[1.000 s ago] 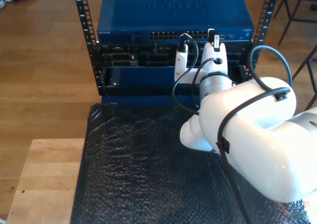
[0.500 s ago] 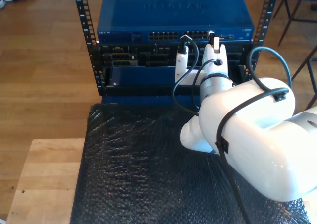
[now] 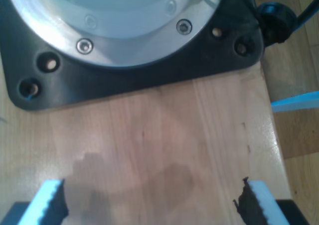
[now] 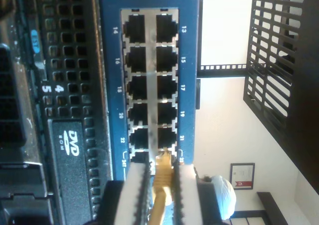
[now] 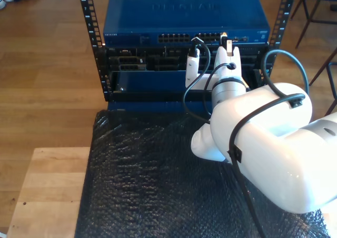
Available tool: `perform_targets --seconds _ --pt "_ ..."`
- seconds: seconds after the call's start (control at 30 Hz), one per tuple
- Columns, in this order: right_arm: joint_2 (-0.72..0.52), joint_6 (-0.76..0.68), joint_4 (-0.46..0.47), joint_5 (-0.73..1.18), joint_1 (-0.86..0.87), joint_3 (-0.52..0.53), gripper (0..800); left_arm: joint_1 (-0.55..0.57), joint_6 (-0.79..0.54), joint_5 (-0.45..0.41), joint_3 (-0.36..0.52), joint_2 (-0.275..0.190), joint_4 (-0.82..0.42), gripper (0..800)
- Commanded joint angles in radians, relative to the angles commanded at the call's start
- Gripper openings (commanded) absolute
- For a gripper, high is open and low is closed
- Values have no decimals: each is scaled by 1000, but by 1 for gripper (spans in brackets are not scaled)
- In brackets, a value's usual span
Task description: Grab the cable and plug it in
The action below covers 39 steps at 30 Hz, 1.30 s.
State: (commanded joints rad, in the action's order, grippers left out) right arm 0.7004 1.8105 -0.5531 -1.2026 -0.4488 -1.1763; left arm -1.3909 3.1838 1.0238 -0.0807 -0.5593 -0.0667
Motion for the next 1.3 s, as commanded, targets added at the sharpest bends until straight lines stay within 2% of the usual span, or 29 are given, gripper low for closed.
perform_targets --seconds 0.07,0.2,0.77,0.83,0.87,0.93,1.0,1.1,1.3 --pt "3 2 0 -3 0 -6 54 0 0 0 0 2 0 800" --pt "3 2 0 -3 0 -8 36 0 0 0 0 2 0 800" --pt "31 0 0 3 34 -54 18 0 0 0 2 2 0 800" --pt "31 0 0 3 35 -48 54 0 0 0 0 2 0 800" --pt "31 0 2 3 35 -44 111 0 0 0 0 2 0 800" --pt "31 2 2 3 34 -41 287 0 0 0 2 0 0 800" --pt "31 0 3 3 34 -41 391 0 0 0 0 2 0 800" --pt "25 -2 9 5 34 -23 435 0 0 0 0 0 0 800" --pt "-20 -3 23 6 32 44 453 0 0 0 0 0 0 800"
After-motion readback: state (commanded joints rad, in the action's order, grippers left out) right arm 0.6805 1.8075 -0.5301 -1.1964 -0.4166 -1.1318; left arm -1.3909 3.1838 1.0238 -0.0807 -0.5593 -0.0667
